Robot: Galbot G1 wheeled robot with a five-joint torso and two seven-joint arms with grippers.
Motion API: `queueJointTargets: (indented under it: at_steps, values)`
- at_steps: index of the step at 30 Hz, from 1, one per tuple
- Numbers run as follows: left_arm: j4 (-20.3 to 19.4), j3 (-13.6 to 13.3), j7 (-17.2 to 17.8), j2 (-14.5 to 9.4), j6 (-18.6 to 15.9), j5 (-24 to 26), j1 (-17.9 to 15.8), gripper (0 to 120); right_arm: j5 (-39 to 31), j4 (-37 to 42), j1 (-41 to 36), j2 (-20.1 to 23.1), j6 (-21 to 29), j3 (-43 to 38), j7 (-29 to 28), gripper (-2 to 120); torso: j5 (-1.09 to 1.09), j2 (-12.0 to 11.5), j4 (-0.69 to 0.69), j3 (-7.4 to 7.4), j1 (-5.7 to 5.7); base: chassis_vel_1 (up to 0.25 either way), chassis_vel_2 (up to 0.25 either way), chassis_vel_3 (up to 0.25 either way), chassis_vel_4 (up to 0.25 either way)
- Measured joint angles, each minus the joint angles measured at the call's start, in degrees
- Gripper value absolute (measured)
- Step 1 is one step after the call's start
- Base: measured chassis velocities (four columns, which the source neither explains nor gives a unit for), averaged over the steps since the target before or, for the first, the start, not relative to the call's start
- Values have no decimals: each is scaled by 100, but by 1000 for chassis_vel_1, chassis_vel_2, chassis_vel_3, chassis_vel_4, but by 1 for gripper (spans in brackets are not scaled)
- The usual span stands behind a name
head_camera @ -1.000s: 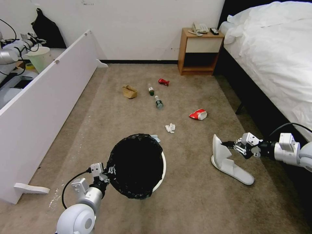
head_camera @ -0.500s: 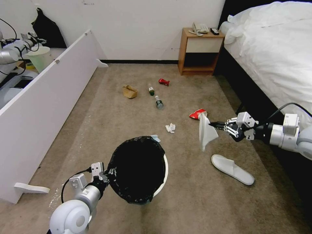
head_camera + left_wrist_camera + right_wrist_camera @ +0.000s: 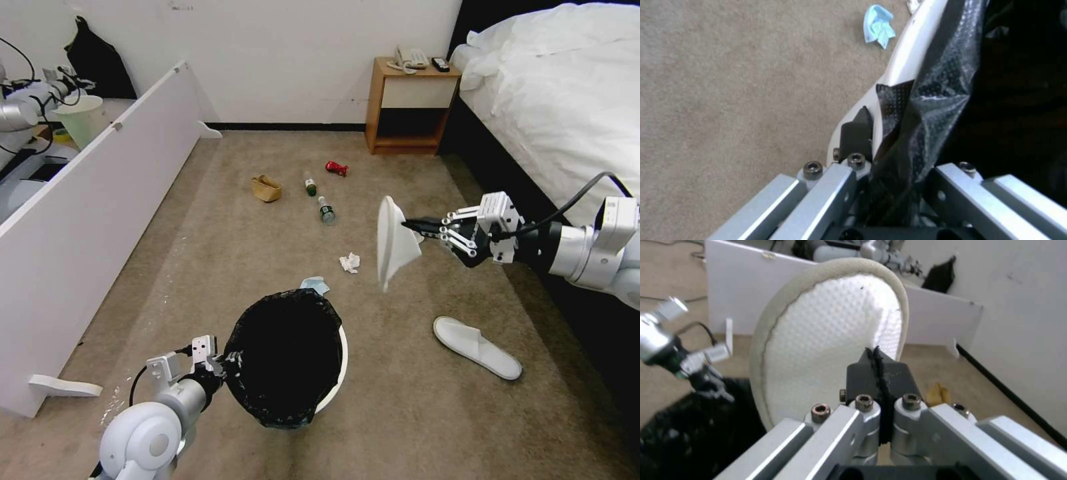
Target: Pick up the trash bin, then pick up the garbage from the floor and place it into the trash bin.
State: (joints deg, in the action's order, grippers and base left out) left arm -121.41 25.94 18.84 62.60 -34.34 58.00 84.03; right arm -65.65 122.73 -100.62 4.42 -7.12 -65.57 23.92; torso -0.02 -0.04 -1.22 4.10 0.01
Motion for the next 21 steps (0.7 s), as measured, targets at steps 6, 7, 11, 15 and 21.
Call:
queueJointTargets:
  at_steps: [6,7,11,15,21]
  values:
    - [99,-124,13,-49,-45,133,-130,2,-238,156,222,131,18,2,-2,0,0,0,1,0,0,0,0,0,0]
    - [114,-151,16,-54,-53,149,-161,2,-288,188,264,156,21,1,-2,0,0,0,0,0,0,0,0,0,0]
    - [156,-250,39,-59,-94,236,-293,2,-478,310,414,253,43,-1,-9,0,0,0,0,0,0,0,0,0,0]
    - [212,-374,74,-41,-135,304,-446,2,-652,439,571,351,75,-2,-14,0,0,0,0,0,0,0,0,0,0]
    - [271,-612,124,94,-221,392,-695,2,-797,705,585,615,97,-33,-47,0,0,0,0,0,0,0,0,0,0]
